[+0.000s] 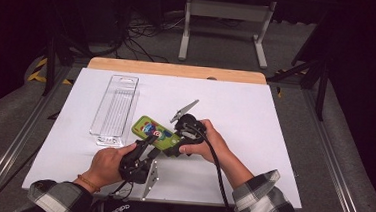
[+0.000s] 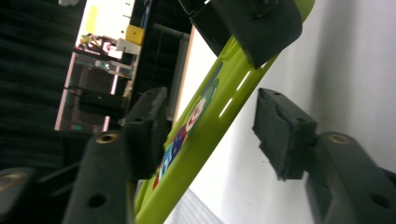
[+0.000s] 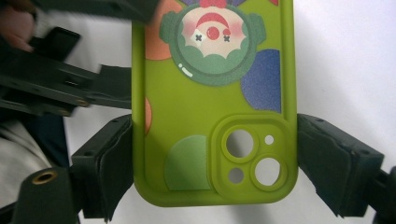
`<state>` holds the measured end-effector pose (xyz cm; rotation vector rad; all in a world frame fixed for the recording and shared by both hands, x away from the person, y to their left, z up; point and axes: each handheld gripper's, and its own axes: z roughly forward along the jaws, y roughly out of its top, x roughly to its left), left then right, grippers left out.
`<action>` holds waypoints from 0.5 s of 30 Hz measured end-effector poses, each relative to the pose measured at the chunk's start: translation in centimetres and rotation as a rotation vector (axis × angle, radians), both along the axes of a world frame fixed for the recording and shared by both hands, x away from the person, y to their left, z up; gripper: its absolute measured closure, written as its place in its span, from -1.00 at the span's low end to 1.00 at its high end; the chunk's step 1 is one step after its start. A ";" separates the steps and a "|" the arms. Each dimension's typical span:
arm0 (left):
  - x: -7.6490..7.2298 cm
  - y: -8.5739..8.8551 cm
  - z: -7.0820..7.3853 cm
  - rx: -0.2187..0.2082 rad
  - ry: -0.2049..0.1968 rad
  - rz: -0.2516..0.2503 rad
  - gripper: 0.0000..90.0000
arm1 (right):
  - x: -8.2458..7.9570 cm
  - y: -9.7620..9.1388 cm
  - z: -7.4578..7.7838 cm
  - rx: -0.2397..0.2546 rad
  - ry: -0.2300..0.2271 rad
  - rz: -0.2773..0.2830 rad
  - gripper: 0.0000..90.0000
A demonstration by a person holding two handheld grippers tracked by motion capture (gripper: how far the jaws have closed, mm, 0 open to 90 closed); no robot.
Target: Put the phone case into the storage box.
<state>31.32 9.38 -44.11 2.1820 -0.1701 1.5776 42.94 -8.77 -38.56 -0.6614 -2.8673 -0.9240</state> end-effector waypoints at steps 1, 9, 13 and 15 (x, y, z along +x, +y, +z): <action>0.0 -0.1 0.0 0.008 -0.001 -0.003 0.18 | 0.0 0.1 0.1 0.001 0.004 -0.001 -0.63; 0.1 -0.9 -0.4 0.095 -0.060 -0.001 0.53 | 0.3 0.3 0.4 -0.005 0.002 -0.015 -0.63; 0.1 -1.2 -0.7 0.141 -0.075 0.015 0.66 | 0.3 0.4 0.5 -0.011 -0.004 -0.029 -0.63; 0.2 -1.3 -0.8 0.145 -0.067 0.013 0.73 | 0.3 0.4 0.6 -0.013 -0.014 -0.037 -0.63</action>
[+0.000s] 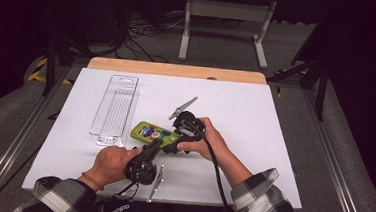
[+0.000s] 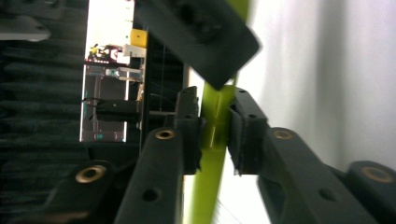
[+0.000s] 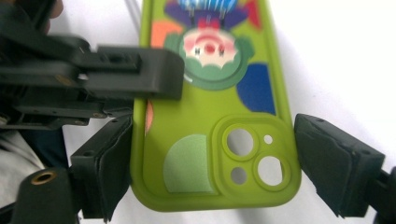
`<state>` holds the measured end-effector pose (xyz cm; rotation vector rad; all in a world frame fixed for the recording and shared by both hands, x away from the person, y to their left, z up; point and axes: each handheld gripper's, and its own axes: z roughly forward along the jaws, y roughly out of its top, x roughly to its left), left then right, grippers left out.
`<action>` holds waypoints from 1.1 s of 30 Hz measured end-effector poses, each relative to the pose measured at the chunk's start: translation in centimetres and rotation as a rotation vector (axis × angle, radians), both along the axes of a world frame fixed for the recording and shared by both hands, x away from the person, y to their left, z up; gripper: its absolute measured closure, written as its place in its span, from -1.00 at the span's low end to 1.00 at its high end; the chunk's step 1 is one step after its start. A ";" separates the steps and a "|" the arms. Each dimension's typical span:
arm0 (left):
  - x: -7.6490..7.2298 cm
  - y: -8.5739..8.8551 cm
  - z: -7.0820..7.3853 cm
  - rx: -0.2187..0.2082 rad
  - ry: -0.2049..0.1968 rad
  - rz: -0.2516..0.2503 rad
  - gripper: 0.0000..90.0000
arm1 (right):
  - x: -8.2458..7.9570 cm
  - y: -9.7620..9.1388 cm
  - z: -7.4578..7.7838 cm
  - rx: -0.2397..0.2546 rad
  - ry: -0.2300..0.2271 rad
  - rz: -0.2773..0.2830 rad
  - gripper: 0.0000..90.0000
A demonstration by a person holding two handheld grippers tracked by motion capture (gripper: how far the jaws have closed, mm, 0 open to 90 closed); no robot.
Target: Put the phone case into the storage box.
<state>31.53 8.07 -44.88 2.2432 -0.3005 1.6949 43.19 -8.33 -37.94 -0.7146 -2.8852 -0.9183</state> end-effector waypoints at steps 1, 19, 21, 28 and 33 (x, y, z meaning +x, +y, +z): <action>0.1 0.0 -0.1 -0.012 -0.003 -0.003 0.73 | 0.0 0.0 0.0 -0.004 -0.001 -0.002 -0.63; 0.1 0.7 2.1 -0.146 0.063 0.010 0.75 | -1.9 -2.2 2.1 0.053 -0.128 -0.006 -0.66; 0.2 0.8 2.4 -0.175 0.084 0.008 0.75 | -2.3 -2.6 2.4 0.059 -0.156 -0.010 -0.68; 1.0 1.1 3.5 -0.259 0.151 -0.005 0.75 | -3.3 -4.2 3.0 0.099 -0.225 -0.063 -0.66; 1.4 1.3 4.1 -0.308 0.203 -0.010 0.75 | -4.0 -5.6 3.1 0.131 -0.277 -0.104 -0.64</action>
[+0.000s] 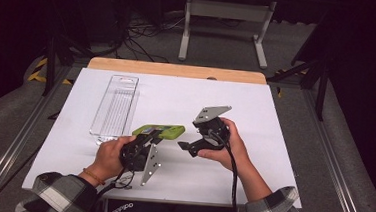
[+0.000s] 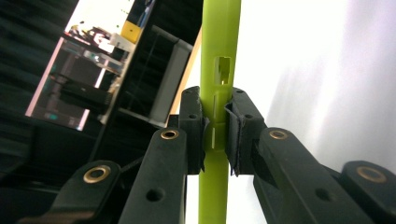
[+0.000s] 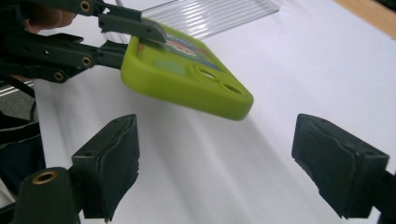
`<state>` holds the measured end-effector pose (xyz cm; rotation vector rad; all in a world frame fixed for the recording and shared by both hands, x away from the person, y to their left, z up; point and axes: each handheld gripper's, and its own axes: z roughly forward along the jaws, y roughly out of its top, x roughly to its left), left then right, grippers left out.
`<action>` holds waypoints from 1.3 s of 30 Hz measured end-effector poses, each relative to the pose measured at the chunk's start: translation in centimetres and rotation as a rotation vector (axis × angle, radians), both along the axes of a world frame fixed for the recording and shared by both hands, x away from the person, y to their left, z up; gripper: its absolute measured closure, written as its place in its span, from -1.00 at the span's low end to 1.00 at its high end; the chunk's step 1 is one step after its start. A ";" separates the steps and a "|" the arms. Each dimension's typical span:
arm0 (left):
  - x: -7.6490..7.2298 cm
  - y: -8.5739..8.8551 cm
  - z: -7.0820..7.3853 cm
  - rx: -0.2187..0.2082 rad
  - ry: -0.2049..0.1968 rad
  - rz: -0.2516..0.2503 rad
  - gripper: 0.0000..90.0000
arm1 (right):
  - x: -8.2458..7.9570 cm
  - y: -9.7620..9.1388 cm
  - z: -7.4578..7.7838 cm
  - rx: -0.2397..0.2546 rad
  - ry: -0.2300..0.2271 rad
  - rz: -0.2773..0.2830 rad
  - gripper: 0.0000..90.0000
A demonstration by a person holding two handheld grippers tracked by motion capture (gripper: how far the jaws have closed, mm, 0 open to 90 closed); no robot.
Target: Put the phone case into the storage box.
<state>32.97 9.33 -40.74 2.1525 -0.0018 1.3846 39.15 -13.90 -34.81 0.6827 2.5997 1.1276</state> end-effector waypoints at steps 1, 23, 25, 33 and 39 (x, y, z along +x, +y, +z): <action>0.1 0.1 0.1 -0.025 0.024 0.000 0.75 | -0.2 -0.3 0.0 0.006 -0.015 -0.004 -0.64; 2.7 3.2 2.4 -0.343 0.260 -0.018 0.75 | -2.5 -4.5 -2.8 0.059 -0.194 -0.096 -0.64; 2.7 3.6 2.5 -0.359 0.266 -0.015 0.75 | -2.8 -4.7 -3.3 0.063 -0.210 -0.089 -0.65; 3.4 4.7 2.8 -0.412 0.291 -0.012 0.75 | -4.1 -4.8 -4.2 0.077 -0.303 -0.069 -0.78; 3.5 5.3 2.8 -0.436 0.303 -0.013 0.75 | -4.8 -5.4 -4.6 0.066 -0.337 -0.089 -0.83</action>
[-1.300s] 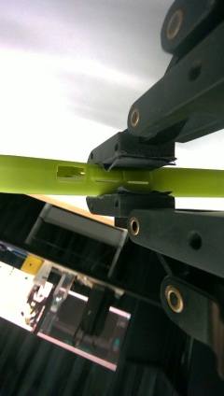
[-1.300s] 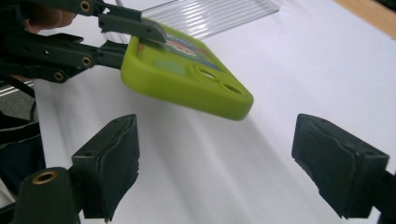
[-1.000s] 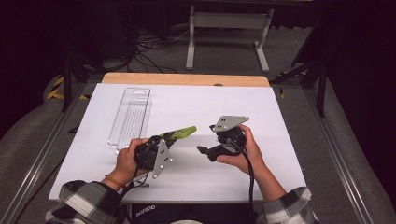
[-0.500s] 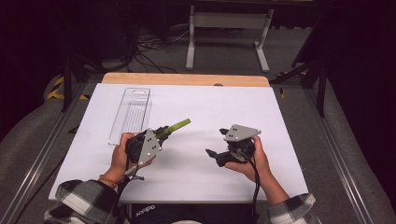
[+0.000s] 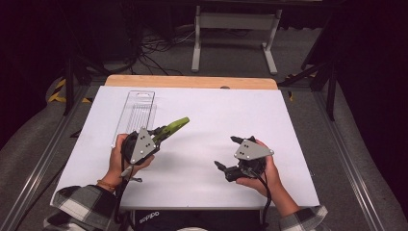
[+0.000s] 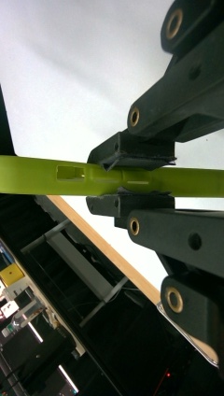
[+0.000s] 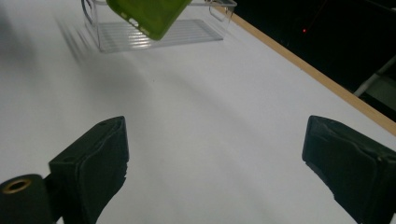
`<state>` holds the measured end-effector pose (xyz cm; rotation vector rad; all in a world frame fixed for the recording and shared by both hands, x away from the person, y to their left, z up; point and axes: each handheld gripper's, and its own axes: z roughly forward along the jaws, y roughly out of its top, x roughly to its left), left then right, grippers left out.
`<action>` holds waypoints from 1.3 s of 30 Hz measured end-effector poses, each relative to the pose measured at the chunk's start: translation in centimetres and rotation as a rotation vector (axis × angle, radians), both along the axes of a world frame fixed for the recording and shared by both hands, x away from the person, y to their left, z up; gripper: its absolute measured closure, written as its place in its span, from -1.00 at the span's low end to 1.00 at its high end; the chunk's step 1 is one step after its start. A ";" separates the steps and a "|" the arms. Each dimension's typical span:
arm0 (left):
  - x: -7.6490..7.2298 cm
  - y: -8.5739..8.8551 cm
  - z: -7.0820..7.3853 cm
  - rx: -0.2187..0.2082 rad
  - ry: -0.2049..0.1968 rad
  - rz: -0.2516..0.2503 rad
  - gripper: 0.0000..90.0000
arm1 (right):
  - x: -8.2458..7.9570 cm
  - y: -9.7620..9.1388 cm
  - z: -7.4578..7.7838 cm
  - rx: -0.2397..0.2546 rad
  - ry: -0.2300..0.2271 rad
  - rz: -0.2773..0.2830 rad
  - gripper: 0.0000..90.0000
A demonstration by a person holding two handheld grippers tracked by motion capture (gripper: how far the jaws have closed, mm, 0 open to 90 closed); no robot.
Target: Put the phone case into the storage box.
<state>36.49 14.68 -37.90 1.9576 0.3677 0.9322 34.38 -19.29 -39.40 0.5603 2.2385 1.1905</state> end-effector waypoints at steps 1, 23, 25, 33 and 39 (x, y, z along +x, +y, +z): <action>0.0 0.1 0.0 -0.004 0.000 -0.001 0.75 | -0.1 -0.1 0.0 -0.005 -0.003 -0.008 -0.83; 0.5 1.6 0.5 -0.070 0.012 0.002 0.74 | -1.5 -1.0 -2.0 0.010 -0.059 -0.056 -0.82; 0.5 1.7 0.5 -0.076 0.012 0.001 0.74 | -1.5 -1.0 -2.1 0.011 -0.056 -0.047 -0.83; 0.6 2.4 0.9 -0.096 0.015 0.005 0.74 | -1.8 -1.0 -2.3 0.023 -0.094 -0.009 -0.82; 0.6 2.8 1.1 -0.119 0.023 0.000 0.74 | -1.6 -1.0 -2.5 0.027 -0.086 -0.014 -0.82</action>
